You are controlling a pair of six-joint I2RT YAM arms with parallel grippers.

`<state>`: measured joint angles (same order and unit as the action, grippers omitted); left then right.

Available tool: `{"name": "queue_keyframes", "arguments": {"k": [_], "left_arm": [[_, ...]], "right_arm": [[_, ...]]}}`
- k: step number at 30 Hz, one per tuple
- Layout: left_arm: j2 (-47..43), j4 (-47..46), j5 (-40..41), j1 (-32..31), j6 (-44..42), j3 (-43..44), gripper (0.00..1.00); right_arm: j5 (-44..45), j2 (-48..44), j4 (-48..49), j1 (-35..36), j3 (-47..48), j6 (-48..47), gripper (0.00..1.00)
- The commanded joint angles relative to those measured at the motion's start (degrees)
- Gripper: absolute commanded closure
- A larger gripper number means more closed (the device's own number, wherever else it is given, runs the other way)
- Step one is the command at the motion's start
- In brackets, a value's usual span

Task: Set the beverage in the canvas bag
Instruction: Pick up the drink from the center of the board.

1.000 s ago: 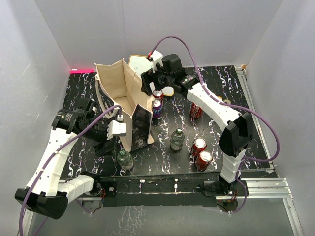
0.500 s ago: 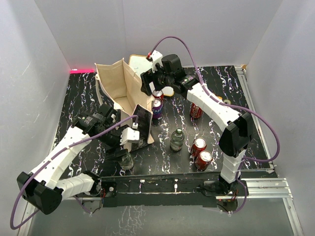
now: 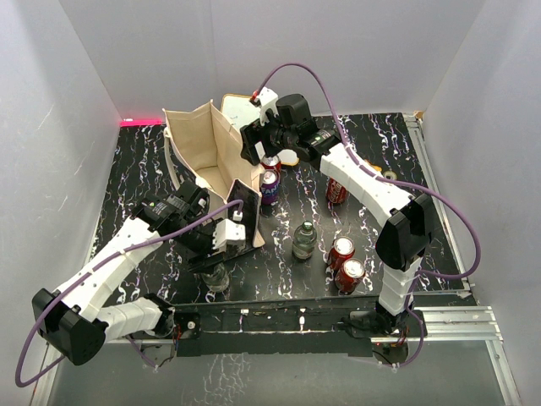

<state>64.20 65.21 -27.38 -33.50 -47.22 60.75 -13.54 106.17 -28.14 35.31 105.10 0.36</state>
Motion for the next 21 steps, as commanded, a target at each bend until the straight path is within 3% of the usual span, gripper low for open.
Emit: {"name": "queue_keyframes", "arguments": {"k": [1,5,14,18,21], "left_arm": [[-0.6,1.4,-0.4,-0.5,0.8,-0.9,0.47],[-0.7,1.9,0.1,-0.5,0.8,-0.7,0.51],[-0.6,2.4,1.4,-0.5,1.1,-0.9,0.49],[-0.7,2.6,0.9,-0.5,1.4,-0.4,0.55],[-0.6,2.5,0.2,-0.5,1.8,0.0,0.64]], "right_arm": [[0.6,-3.2,3.0,0.3,-0.9,-0.1,0.10],[0.6,-3.3,3.0,0.4,-1.2,-0.1,0.10],[0.7,-3.7,3.1,0.4,-1.6,-0.2,0.10],[0.7,-3.7,3.2,0.4,-1.7,-0.1,0.10],[0.5,-3.8,3.2,0.5,-1.8,-0.1,0.10]]}}
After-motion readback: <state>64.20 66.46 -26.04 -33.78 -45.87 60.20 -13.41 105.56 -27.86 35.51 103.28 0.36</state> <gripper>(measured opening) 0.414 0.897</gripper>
